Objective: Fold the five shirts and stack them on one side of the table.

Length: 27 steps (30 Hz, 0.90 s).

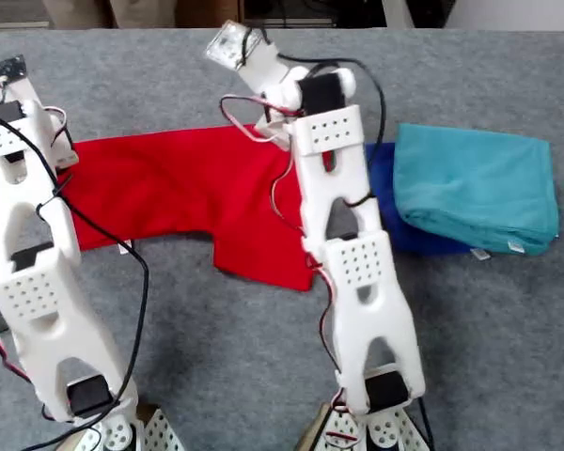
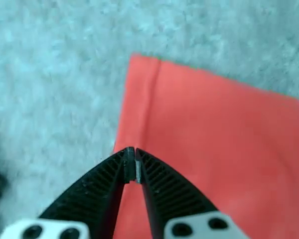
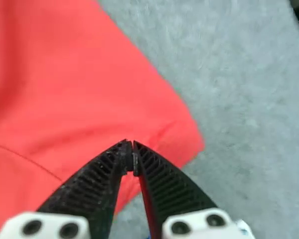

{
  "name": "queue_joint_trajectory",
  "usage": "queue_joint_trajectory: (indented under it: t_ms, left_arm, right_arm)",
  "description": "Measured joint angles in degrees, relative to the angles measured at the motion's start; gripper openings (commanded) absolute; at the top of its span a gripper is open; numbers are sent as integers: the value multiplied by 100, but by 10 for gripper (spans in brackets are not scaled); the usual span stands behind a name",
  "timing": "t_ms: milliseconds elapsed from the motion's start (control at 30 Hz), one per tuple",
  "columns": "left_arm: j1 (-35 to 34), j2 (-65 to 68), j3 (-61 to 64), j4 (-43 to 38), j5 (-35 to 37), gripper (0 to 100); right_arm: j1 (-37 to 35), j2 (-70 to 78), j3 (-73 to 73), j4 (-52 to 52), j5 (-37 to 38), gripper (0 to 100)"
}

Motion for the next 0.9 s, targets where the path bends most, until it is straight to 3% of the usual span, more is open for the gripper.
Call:
queue_joint_trajectory:
  t_ms: [167, 467, 700, 800, 900]
  left_arm:
    - [-149, -1565, 1916, -826, -158, 20]
    - [-149, -4334, 6576, -4009, 202, 20]
    - [-633, -4114, 7007, -5099, 809, 20]
    - [-738, -3596, 6822, -5160, 862, 20]
    - [-835, -3077, 6374, -4967, 870, 20]
  right_arm:
    - [-44, -1222, 1363, 9, 114, 10]
    - [-141, -3499, 5020, 9, 730, 15]
    - [-422, -4862, 7807, -659, 1275, 206]
    - [-738, -5433, 9152, -1257, 1547, 272]
    - [-976, -5767, 10453, -1960, 1626, 267]
